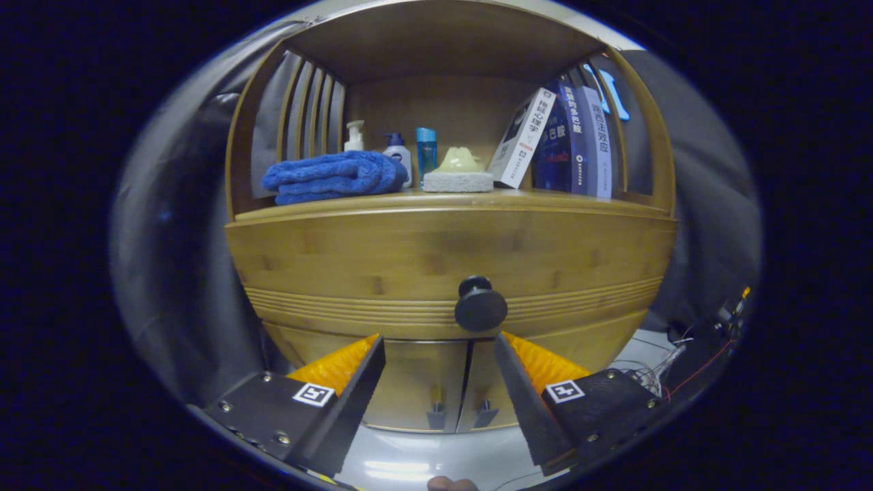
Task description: Pull open the drawer, take out the items inside it, and place them on the countertop above the cabinet.
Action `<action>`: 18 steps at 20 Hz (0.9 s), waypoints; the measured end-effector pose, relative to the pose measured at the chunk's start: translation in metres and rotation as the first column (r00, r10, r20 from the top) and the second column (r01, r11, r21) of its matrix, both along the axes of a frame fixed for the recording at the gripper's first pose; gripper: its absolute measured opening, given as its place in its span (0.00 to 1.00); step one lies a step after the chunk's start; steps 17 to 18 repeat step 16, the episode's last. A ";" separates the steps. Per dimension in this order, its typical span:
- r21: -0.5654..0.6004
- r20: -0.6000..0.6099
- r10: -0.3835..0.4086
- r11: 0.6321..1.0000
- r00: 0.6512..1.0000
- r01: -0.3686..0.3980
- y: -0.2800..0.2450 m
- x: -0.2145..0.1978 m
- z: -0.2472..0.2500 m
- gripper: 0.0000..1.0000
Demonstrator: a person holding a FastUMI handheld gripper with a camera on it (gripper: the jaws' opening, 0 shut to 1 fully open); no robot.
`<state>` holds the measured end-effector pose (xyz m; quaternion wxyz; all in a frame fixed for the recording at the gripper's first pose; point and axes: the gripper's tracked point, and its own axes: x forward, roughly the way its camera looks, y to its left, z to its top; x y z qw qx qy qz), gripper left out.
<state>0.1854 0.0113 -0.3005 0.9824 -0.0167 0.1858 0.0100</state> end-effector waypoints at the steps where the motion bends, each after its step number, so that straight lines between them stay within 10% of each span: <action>1: 0.006 0.015 -0.006 1.000 1.000 0.006 0.002 -0.010 0.006 0.97; 18: 0.035 0.234 -0.020 0.999 0.972 0.013 0.002 -0.134 0.176 0.97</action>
